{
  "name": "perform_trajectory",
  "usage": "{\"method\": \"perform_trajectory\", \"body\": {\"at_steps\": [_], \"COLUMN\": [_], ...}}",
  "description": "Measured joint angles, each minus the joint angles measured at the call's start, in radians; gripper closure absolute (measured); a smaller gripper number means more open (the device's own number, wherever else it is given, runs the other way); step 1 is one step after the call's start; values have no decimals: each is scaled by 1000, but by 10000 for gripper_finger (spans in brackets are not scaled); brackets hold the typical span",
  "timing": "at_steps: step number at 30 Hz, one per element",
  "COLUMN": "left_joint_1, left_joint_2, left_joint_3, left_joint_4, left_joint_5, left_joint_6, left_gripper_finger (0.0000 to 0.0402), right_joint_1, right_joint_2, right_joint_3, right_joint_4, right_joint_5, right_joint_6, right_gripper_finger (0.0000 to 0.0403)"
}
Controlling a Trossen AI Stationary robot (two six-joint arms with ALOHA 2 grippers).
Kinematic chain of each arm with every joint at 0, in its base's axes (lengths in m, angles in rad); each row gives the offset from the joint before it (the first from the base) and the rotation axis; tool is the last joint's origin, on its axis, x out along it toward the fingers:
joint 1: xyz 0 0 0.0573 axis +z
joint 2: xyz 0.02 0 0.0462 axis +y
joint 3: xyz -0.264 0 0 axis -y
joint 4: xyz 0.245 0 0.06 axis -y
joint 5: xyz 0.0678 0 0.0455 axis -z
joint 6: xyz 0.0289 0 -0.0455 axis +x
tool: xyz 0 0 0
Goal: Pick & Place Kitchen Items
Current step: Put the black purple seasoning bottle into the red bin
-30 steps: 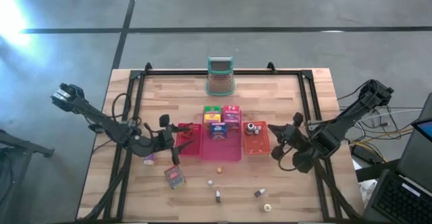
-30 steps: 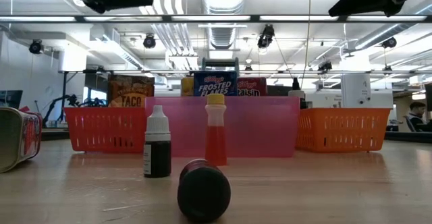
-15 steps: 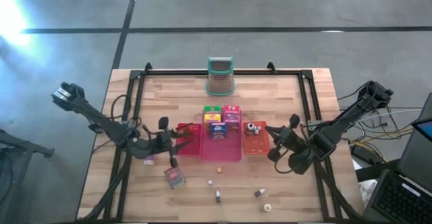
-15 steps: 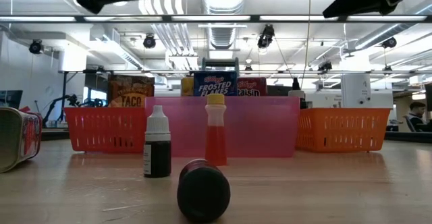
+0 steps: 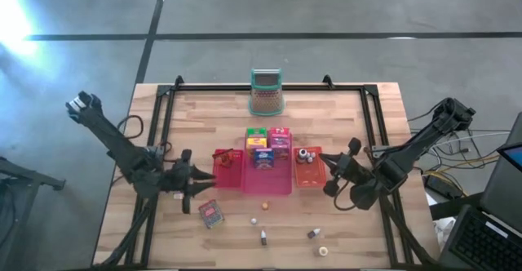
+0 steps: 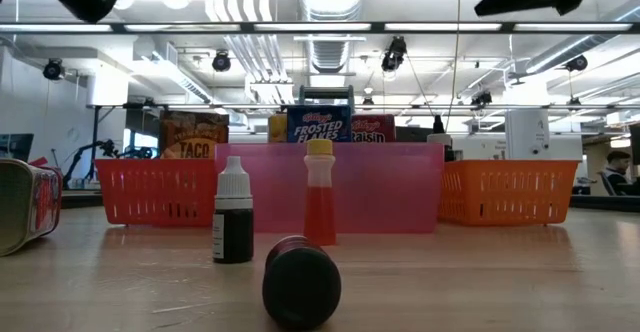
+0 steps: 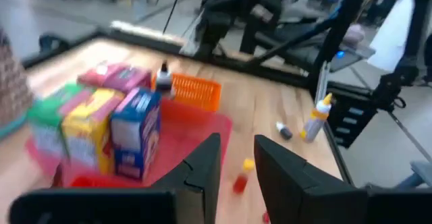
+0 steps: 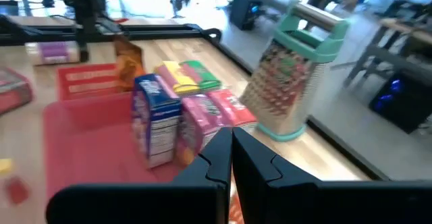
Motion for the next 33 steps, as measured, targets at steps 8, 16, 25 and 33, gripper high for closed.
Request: {"method": "perform_trajectory", "body": {"at_steps": [8,16,25,33], "left_joint_1": [-1,1,22,50], "left_joint_2": [-15,161,329,342], "left_joint_3": [277,572,652,555], "left_joint_4": [-624,-1285,-1468,-1545], "left_joint_5": [123,124,348,572], "left_joint_6": [-401,-940,-1182,-1326], "left_gripper_finger": [260,287,307,307], "right_joint_1": [0,-3,-3,-5], "right_joint_2": [0,-2,-7,-9], "right_joint_3": [85,119,138,149], "right_joint_4": [-2,-26,-100,-108], "right_joint_5": [-127,-129,-131,-182], "right_joint_6": [-75,-80,-75,-68], "right_gripper_finger": [394,394,394,394]}}
